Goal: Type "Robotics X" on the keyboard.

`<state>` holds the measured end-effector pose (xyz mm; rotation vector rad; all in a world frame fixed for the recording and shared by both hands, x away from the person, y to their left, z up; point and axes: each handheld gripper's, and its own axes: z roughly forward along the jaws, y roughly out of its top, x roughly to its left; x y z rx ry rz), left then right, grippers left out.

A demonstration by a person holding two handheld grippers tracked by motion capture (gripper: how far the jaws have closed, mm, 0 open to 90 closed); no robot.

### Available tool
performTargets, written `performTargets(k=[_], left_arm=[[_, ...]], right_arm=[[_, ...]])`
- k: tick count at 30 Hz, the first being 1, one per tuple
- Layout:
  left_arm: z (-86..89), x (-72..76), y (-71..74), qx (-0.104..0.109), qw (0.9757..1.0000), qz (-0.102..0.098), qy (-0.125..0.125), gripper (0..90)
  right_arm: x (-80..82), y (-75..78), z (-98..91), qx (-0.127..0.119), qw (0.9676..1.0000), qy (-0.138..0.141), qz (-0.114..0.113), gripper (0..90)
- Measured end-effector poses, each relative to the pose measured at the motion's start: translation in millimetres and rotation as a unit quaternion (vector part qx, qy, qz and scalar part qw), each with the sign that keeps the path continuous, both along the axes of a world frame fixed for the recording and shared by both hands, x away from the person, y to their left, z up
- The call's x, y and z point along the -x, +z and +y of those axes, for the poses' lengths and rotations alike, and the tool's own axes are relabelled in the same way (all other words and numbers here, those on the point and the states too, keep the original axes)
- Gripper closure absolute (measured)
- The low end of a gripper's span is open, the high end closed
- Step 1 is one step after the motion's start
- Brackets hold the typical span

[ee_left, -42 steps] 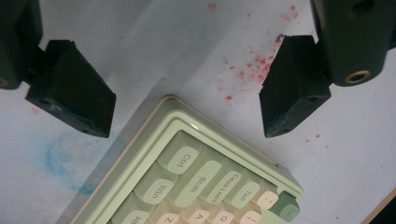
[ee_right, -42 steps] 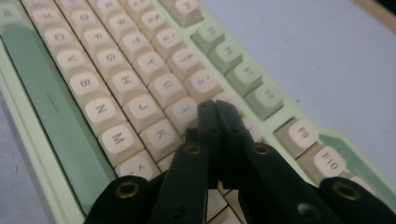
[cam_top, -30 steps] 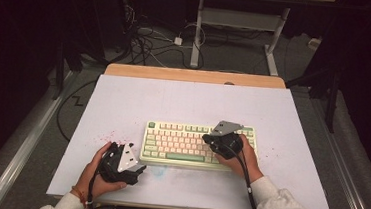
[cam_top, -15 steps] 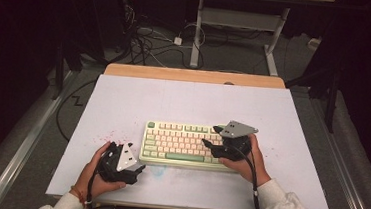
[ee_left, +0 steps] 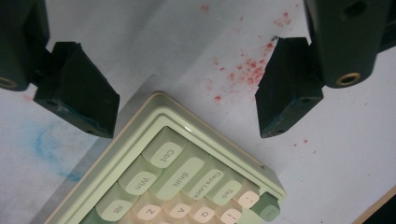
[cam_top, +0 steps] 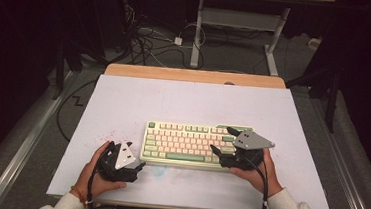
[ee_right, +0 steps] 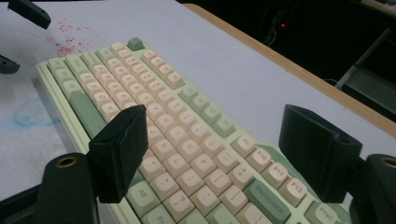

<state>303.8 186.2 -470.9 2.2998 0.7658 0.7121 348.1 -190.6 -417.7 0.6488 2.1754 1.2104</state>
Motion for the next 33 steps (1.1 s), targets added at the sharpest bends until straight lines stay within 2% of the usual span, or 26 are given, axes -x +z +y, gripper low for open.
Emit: performTargets(k=[7, 9, 10, 11, 15, 22, 26, 30, 31, 32, 33], left_arm=[[2.1, 0.6, 4.2, 0.013, 0.9999, -0.003, 0.003, 22.5], [2.6, 0.4, 5.5, 0.025, 0.9996, -0.003, 0.008, 23.2], [3.3, 0.3, 6.8, 0.024, 0.9996, -0.004, 0.010, 23.8], [3.7, 0.3, 7.5, 0.036, 0.9993, -0.004, 0.012, 24.2], [6.6, -0.4, 10.7, 0.054, 0.9985, 0.006, 0.013, 29.4], [3.9, -2.3, 11.5, 0.059, 0.9979, 0.022, 0.013, 37.6], [3.1, -3.0, 13.4, 0.072, 0.9969, 0.030, 0.006, 46.2], [2.4, -4.2, 16.6, 0.087, 0.9956, 0.035, -0.002, 58.4], [2.3, -5.3, 17.4, 0.095, 0.9947, 0.041, -0.004, 65.5], [2.0, -6.4, 18.2, 0.099, 0.9941, 0.044, -0.004, 65.5], [1.3, -7.5, 19.0, 0.101, 0.9938, 0.047, -0.005, 69.6]], right_arm=[[11.9, -2.1, -15.8, 0.002, 0.9998, -0.012, -0.014, 24.9], [14.6, -2.7, -20.6, 0.002, 0.9998, -0.016, -0.015, 25.3], [15.9, -2.9, -23.1, 0.001, 0.9997, -0.019, -0.015, 25.4], [17.1, -3.2, -25.4, -0.001, 0.9997, -0.021, -0.014, 25.6], [22.9, -7.5, -32.3, 0.002, 0.9996, -0.027, -0.013, 25.9], [31.1, -15.4, -43.5, 0.012, 0.9991, -0.039, -0.013, 26.0], [35.3, -20.2, -47.0, 0.022, 0.9988, -0.041, -0.014, 26.0], [38.7, -22.4, -49.3, 0.021, 0.9987, -0.044, -0.014, 26.0], [40.2, -24.2, -49.2, 0.024, 0.9986, -0.044, -0.013, 25.9], [40.2, -24.2, -49.2, 0.024, 0.9986, -0.044, -0.013, 25.9], [41.2, -25.3, -48.9, 0.026, 0.9987, -0.043, -0.011, 25.9]])
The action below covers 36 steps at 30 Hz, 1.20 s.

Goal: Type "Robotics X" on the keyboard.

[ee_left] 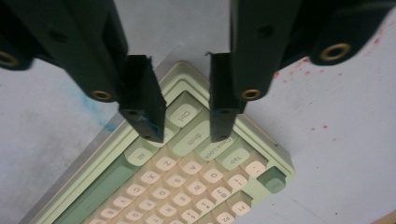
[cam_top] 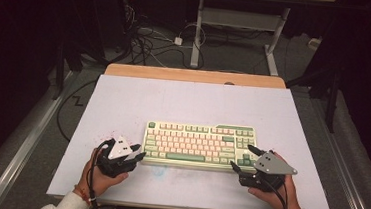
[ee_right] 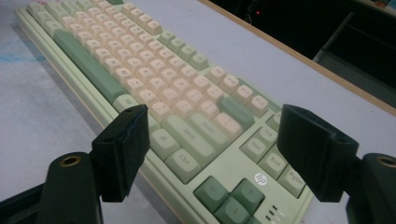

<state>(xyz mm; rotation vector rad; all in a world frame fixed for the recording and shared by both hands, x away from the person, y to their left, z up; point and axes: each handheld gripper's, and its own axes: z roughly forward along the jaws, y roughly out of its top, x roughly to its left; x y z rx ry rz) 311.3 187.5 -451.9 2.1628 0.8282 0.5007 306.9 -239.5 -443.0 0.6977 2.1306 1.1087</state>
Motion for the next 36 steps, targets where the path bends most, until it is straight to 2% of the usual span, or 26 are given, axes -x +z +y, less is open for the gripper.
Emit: performTargets(k=[1, 2, 3, 7, 18, 23, 31, 36], left_arm=[[-0.9, -1.2, 0.9, 0.001, 1.0000, 0.004, -0.003, 76.2], [-2.2, -2.4, 1.8, 0.003, 1.0000, 0.006, -0.006, 76.2], [-3.6, -3.8, 2.9, 0.005, 0.9999, 0.008, -0.010, 82.2], [-12.7, -12.0, 9.7, 0.003, 0.9996, 0.009, -0.026, 87.4], [-49.4, -34.6, 16.9, -0.023, 0.9985, 0.024, -0.045, 87.5], [-64.5, -44.9, 16.9, -0.042, 0.9972, 0.033, -0.053, 87.6], [-84.3, -61.2, 19.9, -0.043, 0.9966, 0.037, -0.060, 87.5], [-96.5, -70.1, 18.5, -0.049, 0.9966, 0.037, -0.055, 87.5]], right_arm=[[1.4, -1.8, 0.5, 0.004, 1.0000, 0.003, 0.003, 26.0], [1.4, -1.8, 0.5, 0.004, 1.0000, 0.003, 0.003, 26.0], [2.3, -3.2, 1.4, 0.008, 0.9999, 0.005, 0.007, 25.9], [1.9, -3.8, 1.6, 0.012, 0.9999, 0.007, 0.008, 25.8], [0.6, -7.0, 3.3, 0.013, 0.9998, 0.006, 0.014, 25.8], [0.2, -7.9, 3.9, 0.014, 0.9997, 0.008, 0.017, 25.8], [-0.9, -9.2, 3.8, 0.016, 0.9996, 0.010, 0.019, 25.8], [-0.9, -9.6, 4.6, 0.021, 0.9995, 0.012, 0.018, 25.8]])
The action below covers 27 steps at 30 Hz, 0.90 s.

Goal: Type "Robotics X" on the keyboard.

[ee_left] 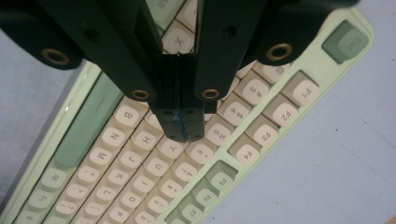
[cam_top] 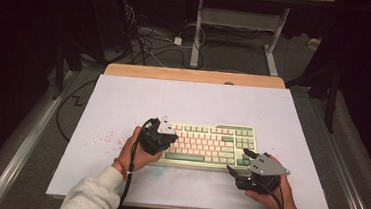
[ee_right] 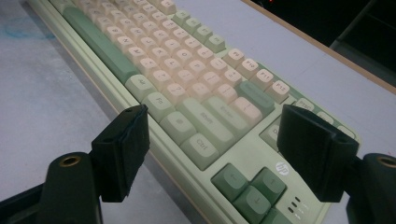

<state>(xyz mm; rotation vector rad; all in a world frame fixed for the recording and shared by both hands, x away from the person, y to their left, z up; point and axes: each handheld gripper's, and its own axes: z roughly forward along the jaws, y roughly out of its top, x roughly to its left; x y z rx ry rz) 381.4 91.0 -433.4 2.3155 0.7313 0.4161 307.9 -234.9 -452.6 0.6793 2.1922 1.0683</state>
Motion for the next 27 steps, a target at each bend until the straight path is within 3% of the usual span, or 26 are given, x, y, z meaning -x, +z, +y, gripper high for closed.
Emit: performTargets(k=[15, 27], left_arm=[[-20.7, -14.6, -7.7, -0.022, 0.9997, 0.013, -0.003, 87.5], [-25.0, -19.3, -12.4, -0.034, 0.9993, 0.017, 0.001, 87.5]], right_arm=[[-0.4, -1.5, 1.1, 0.004, 1.0000, 0.003, 0.002, 25.8], [-0.8, -3.1, 2.3, 0.008, 0.9999, 0.007, 0.006, 26.0]])
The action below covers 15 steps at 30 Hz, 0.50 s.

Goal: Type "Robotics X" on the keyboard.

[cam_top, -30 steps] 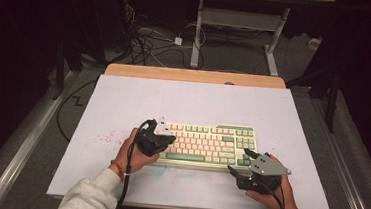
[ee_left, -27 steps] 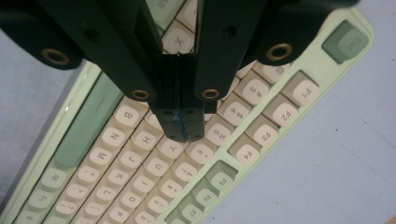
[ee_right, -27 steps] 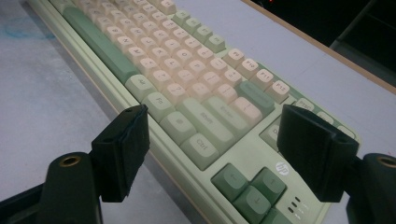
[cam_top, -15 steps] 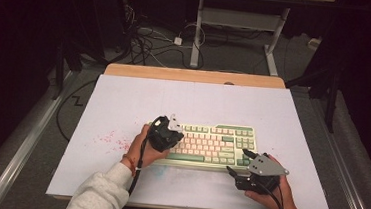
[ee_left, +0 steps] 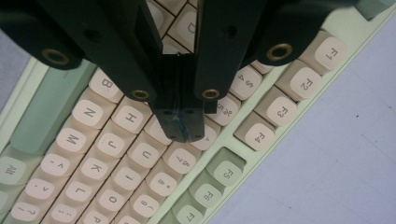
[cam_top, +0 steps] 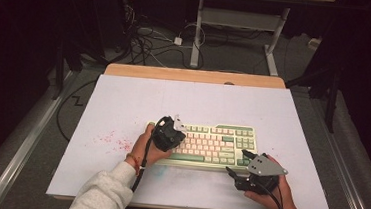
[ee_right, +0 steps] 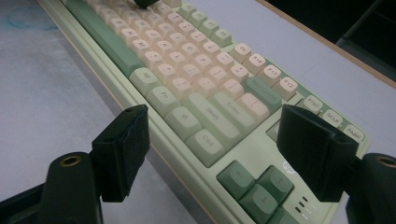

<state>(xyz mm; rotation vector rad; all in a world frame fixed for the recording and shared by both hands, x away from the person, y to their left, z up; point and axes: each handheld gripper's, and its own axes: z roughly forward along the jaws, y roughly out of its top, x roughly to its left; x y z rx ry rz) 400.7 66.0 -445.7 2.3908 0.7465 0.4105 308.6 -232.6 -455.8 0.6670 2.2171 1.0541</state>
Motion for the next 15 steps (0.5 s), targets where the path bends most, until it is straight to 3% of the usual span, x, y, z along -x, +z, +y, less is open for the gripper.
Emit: performTargets(k=[5, 9, 15], left_arm=[[-1.9, -0.1, -0.6, -0.002, 1.0000, -0.003, 0.001, 87.5], [-3.8, -0.2, -1.9, -0.017, 0.9998, 0.000, -0.006, 87.6], [-1.9, 1.1, 0.5, -0.007, 1.0000, -0.006, -0.001, 87.4]], right_arm=[[0.0, -0.2, 0.2, 0.002, 1.0000, 0.000, 0.001, 26.1], [0.0, -0.8, 0.9, 0.004, 1.0000, 0.000, 0.003, 26.1], [0.2, 0.7, 0.0, 0.002, 1.0000, 0.000, -0.001, 26.1]])
